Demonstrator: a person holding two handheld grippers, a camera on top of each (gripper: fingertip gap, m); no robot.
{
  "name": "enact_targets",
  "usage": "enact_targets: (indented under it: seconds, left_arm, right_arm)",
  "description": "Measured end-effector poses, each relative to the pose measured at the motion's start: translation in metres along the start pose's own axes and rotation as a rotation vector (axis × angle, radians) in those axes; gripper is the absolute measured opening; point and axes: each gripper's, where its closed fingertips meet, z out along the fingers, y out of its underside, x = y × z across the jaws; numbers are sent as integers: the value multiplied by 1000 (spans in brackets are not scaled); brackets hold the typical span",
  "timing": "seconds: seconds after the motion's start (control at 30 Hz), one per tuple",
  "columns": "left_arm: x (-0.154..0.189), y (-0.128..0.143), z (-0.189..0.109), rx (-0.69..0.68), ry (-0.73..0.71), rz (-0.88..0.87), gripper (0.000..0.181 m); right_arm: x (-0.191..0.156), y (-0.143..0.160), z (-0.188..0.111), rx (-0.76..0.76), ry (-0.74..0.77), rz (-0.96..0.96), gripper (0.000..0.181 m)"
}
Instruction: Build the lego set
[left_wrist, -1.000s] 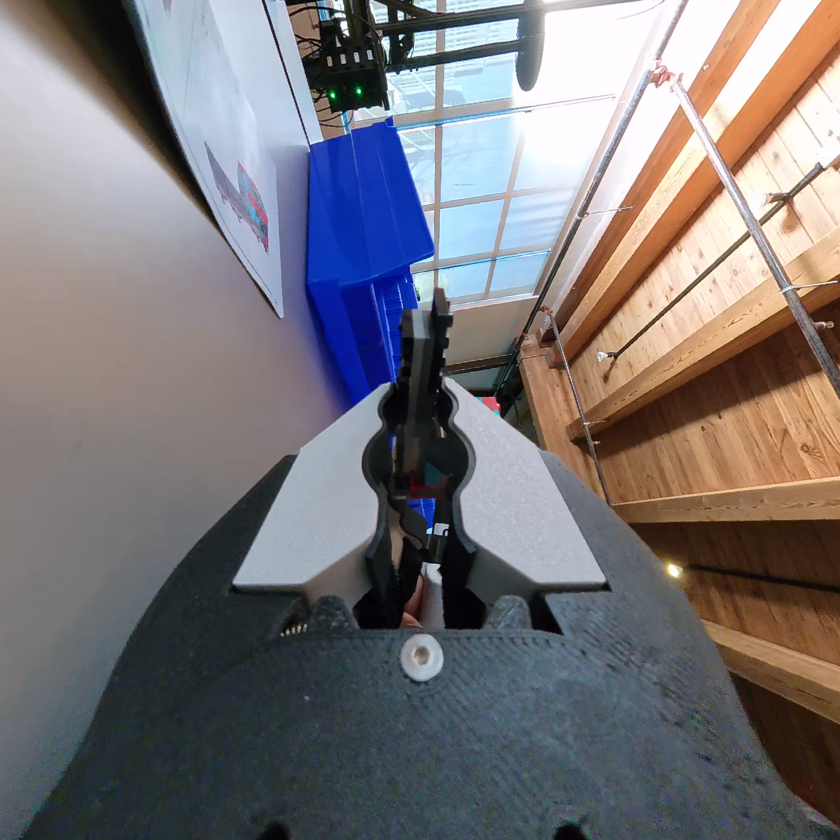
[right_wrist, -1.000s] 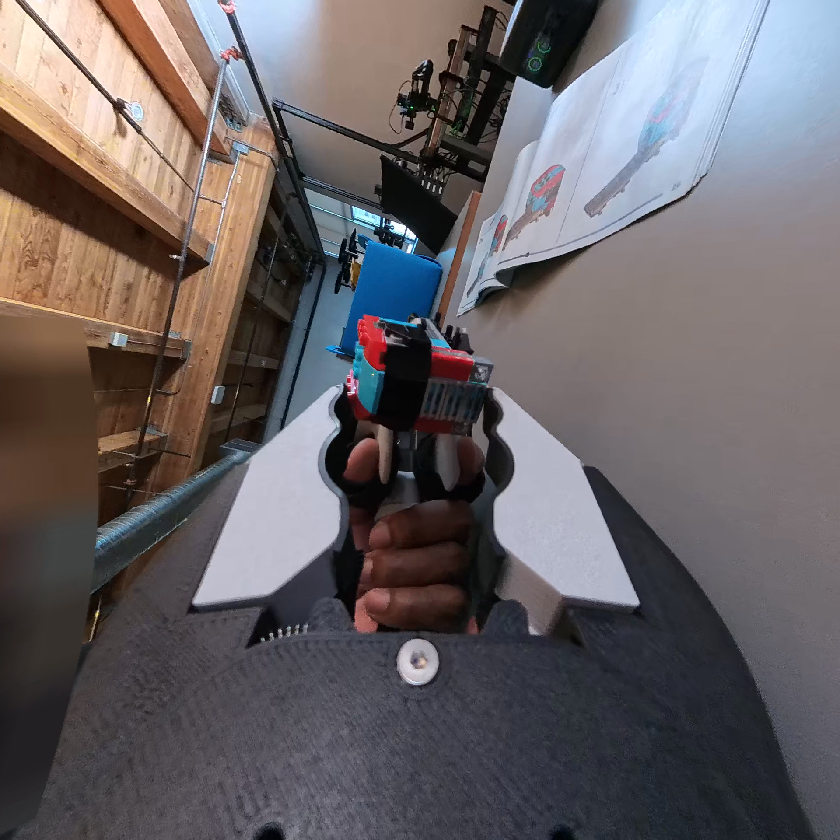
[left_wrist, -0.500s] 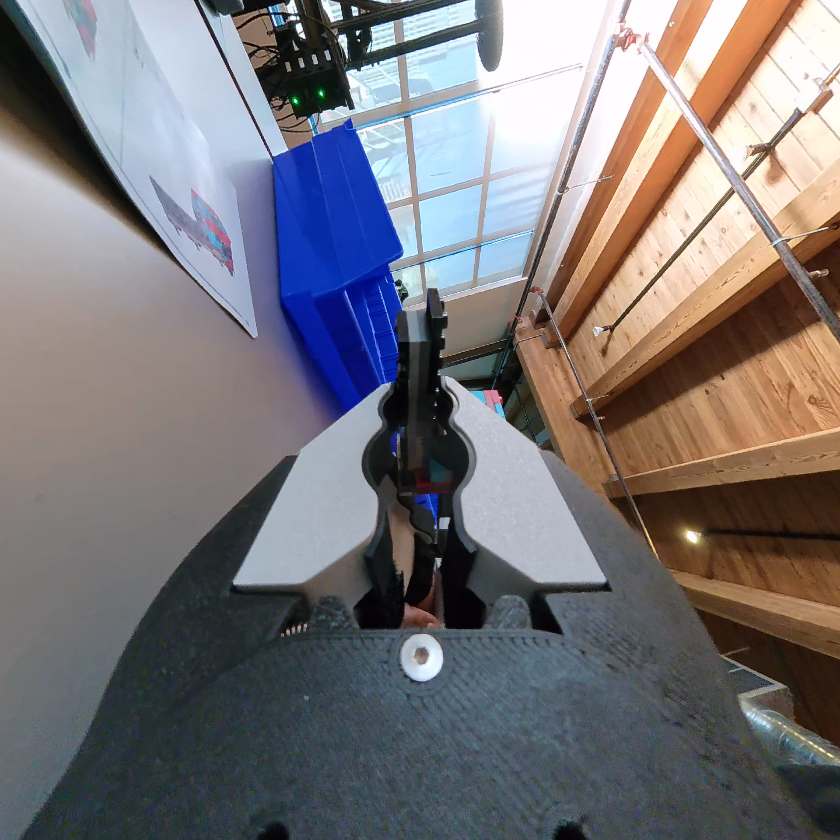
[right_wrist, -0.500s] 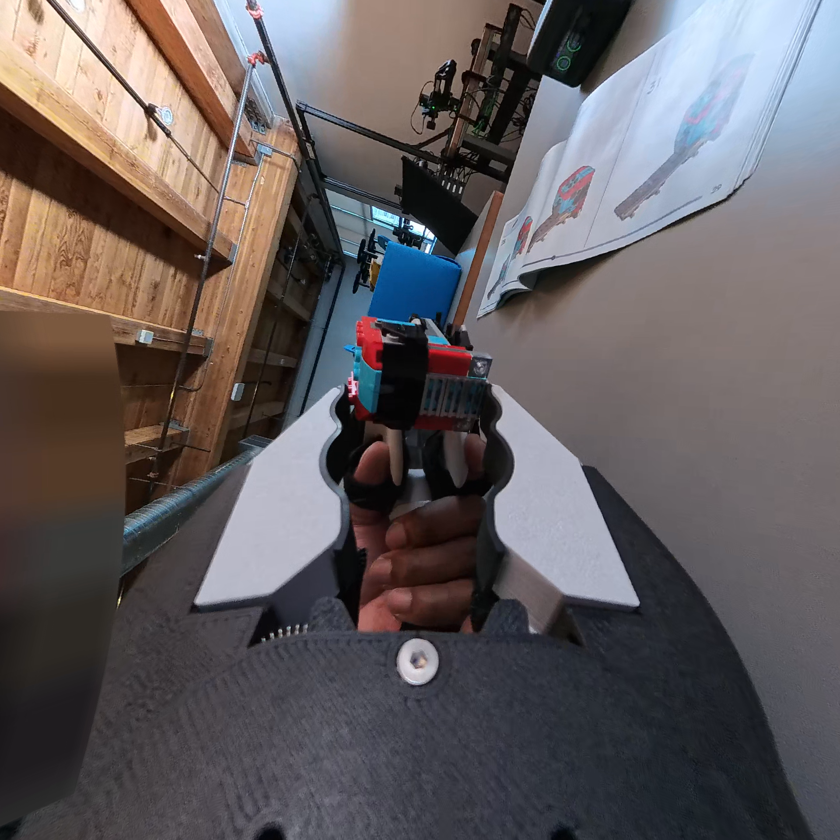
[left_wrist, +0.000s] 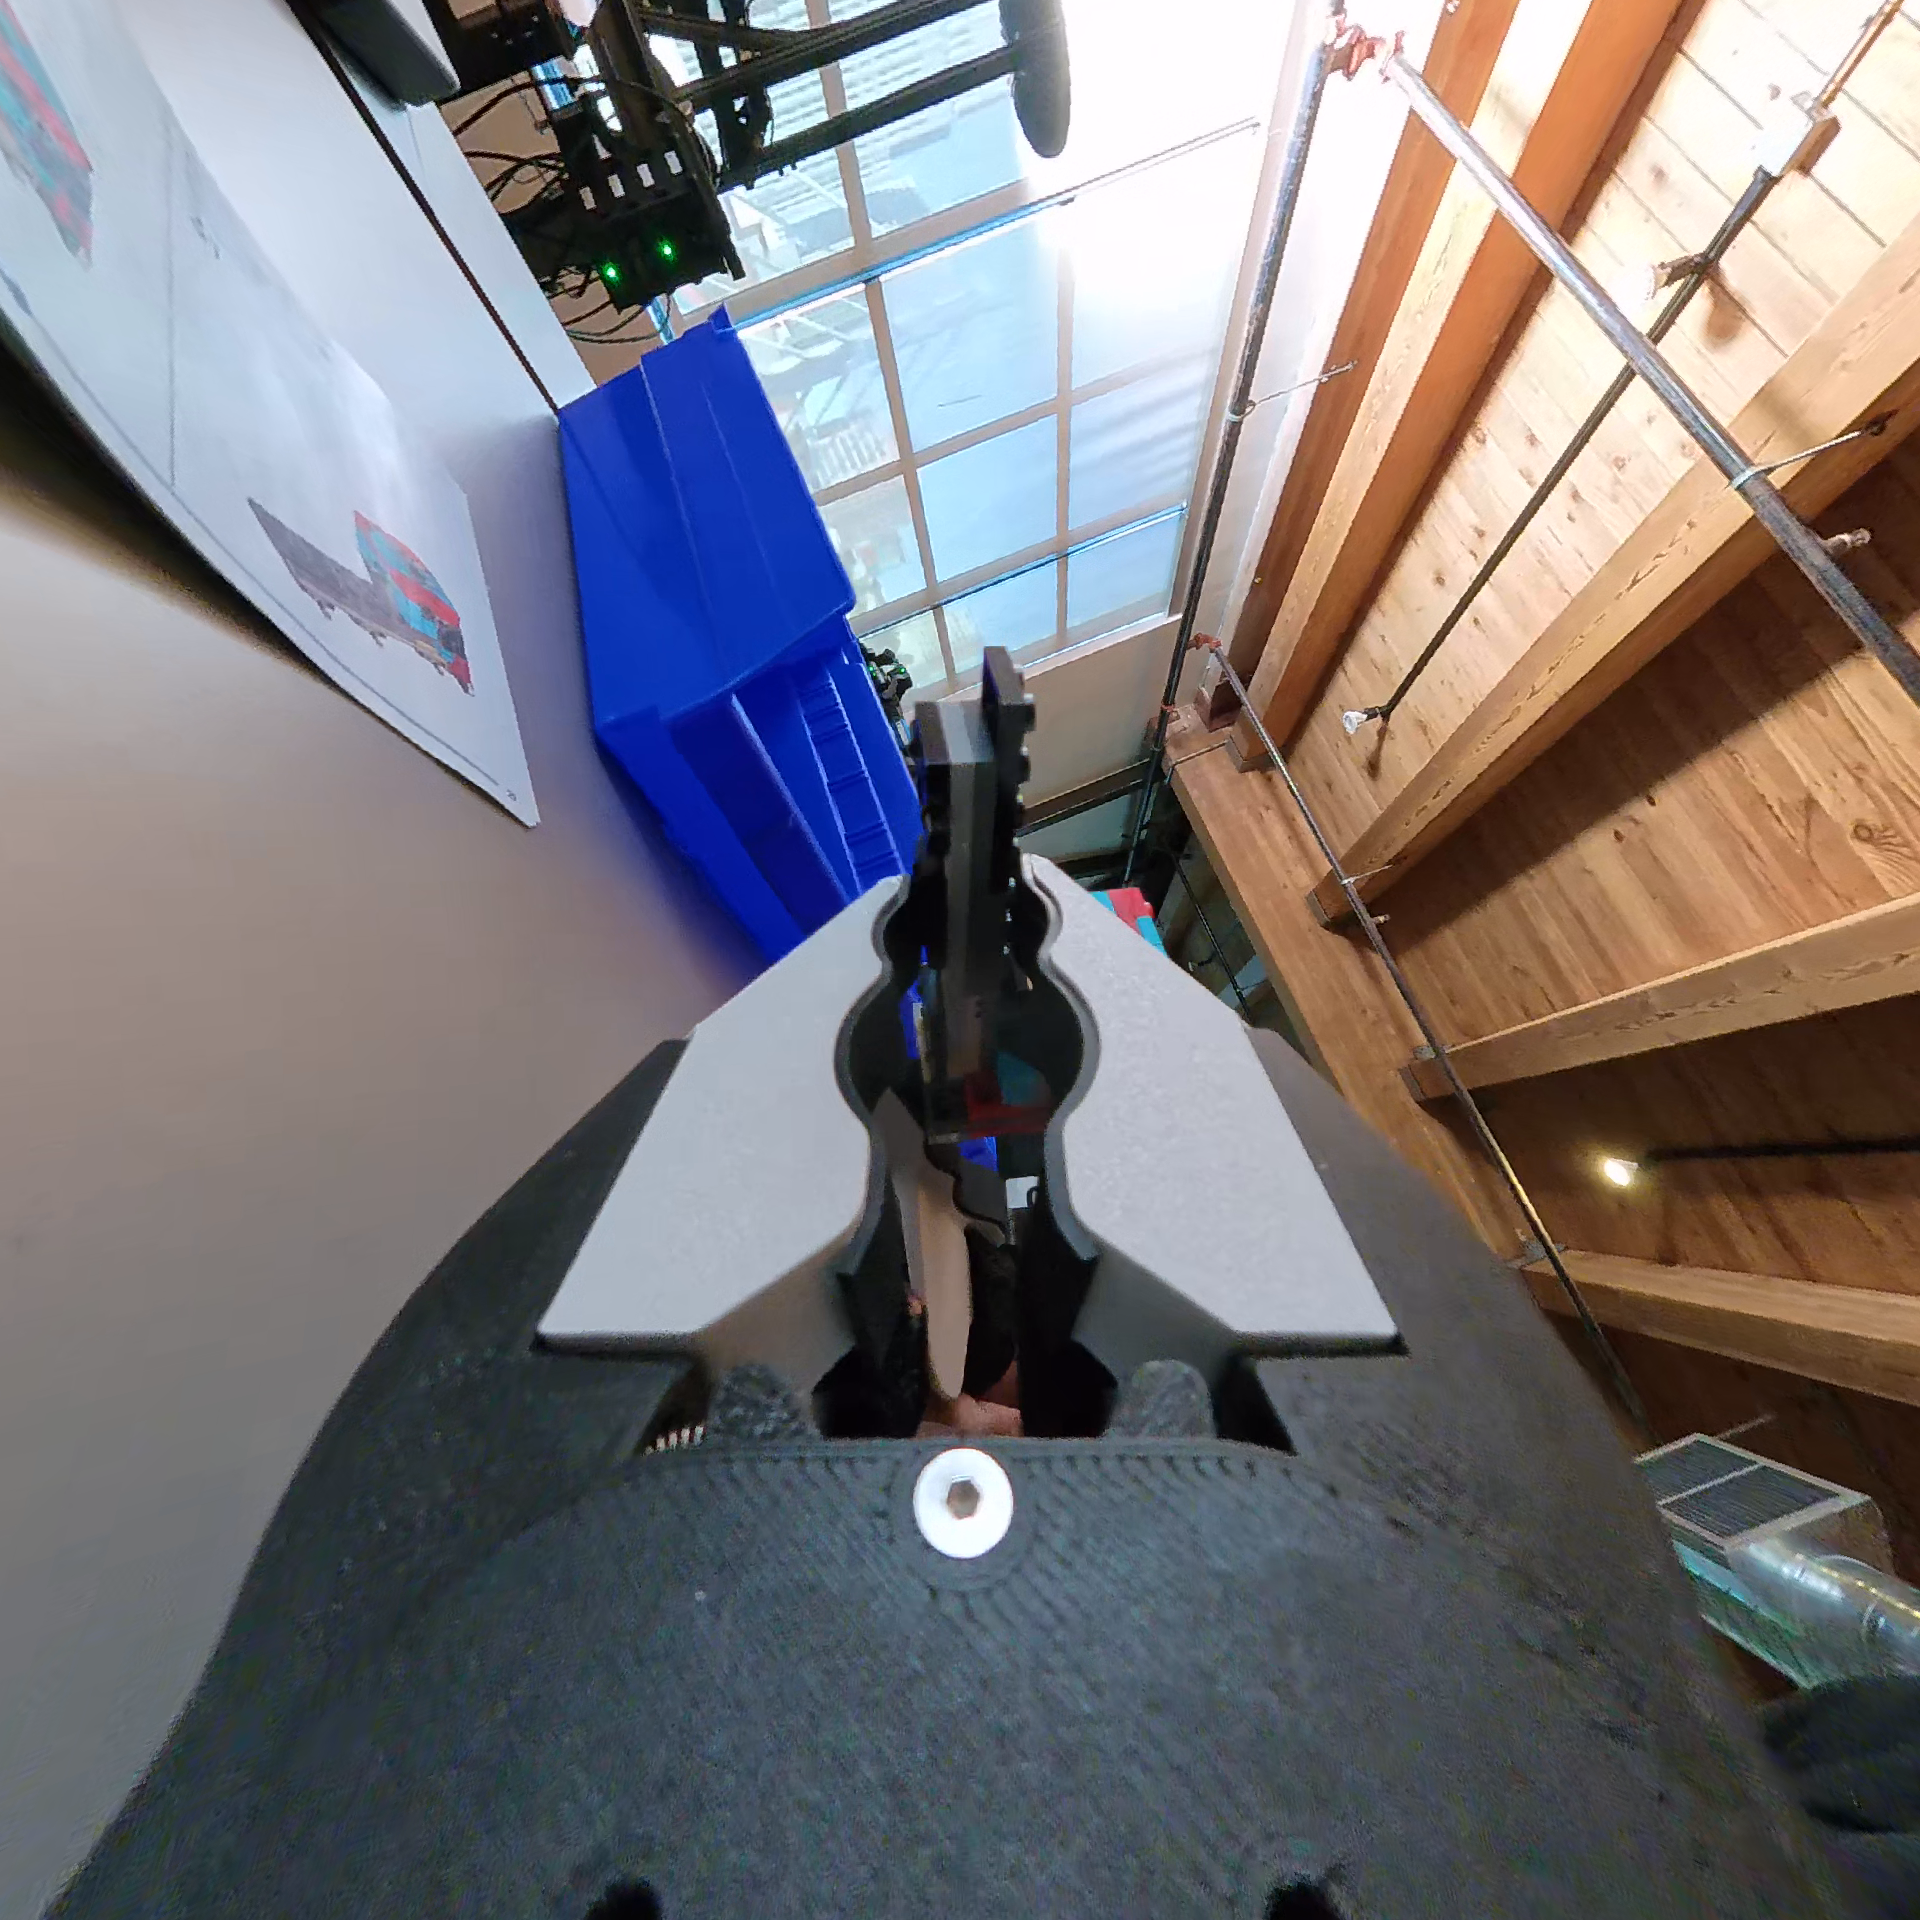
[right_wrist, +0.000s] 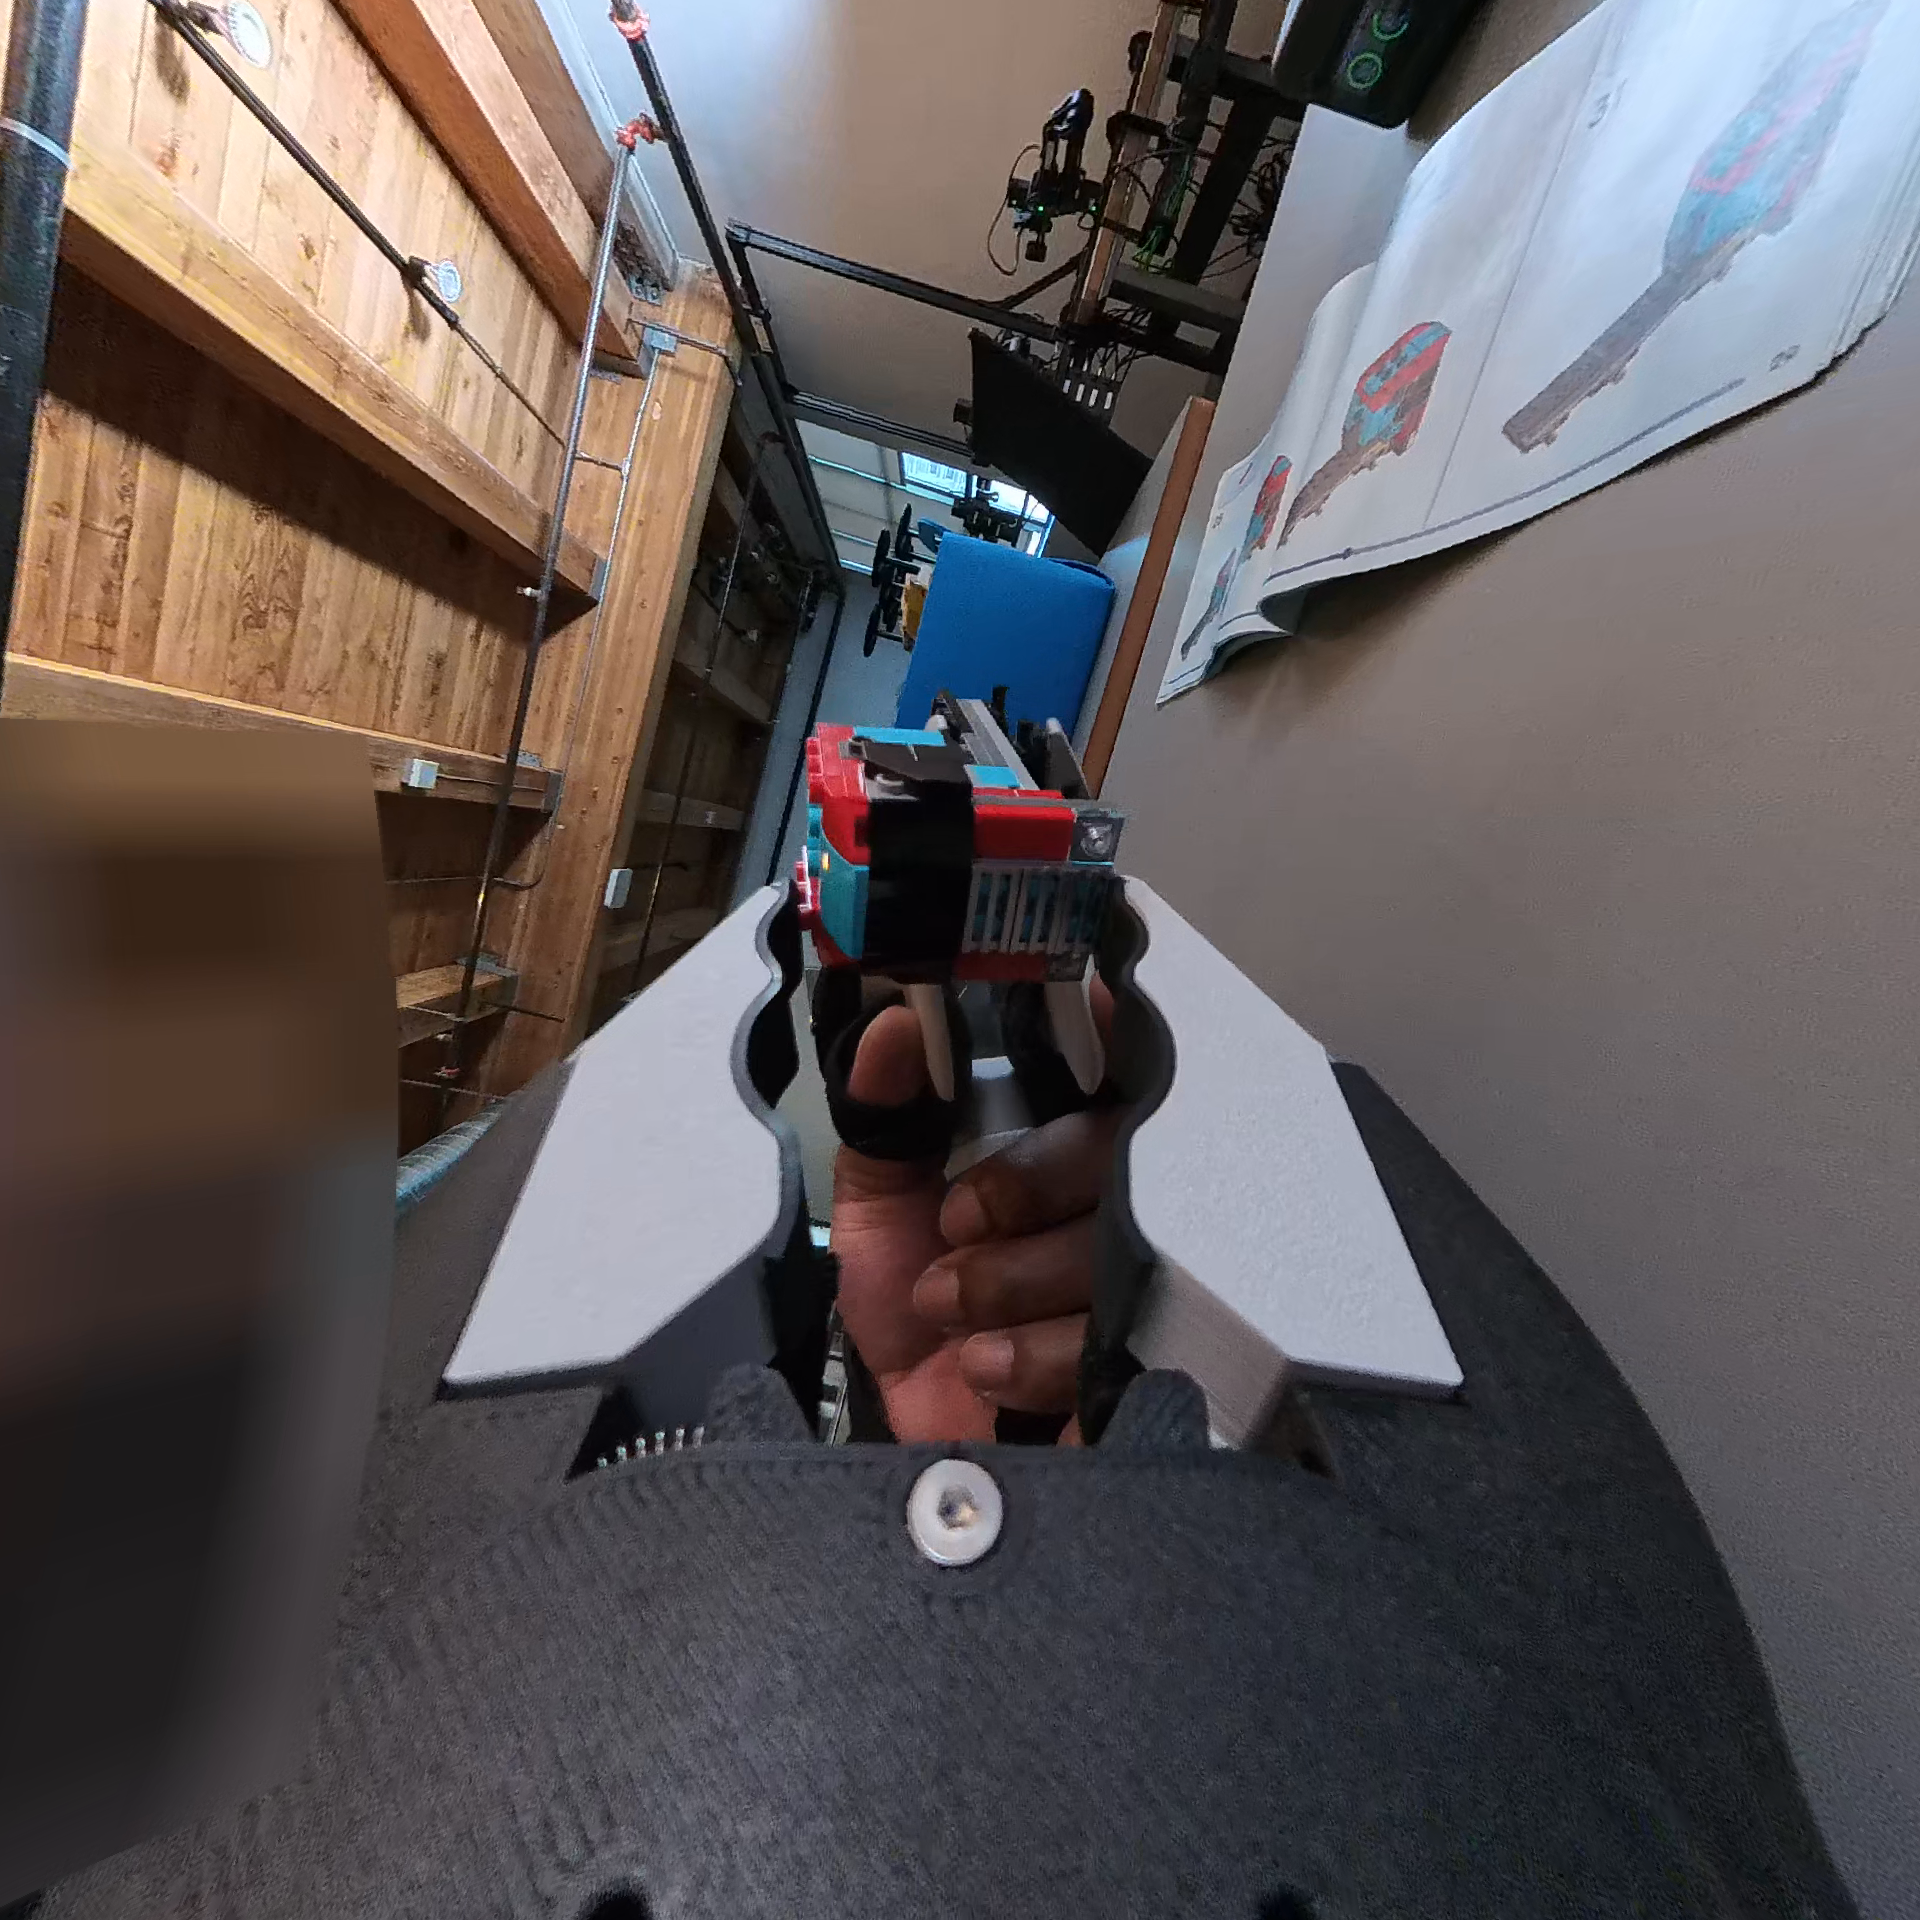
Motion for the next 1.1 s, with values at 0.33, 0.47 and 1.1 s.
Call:
enact_targets:
  seconds: [0.33,0.47,1.1]
  left_arm:
    - [5,-3,0,15,32,11,16]
    - [5,-3,0,17,34,11,16]
    - [12,-4,-1,32,51,36,16]
  right_arm:
    - [-3,3,2,-12,-2,-32,57]
    - [-3,3,3,-10,10,-57,57]
    - [-8,3,3,-12,21,-120,54]
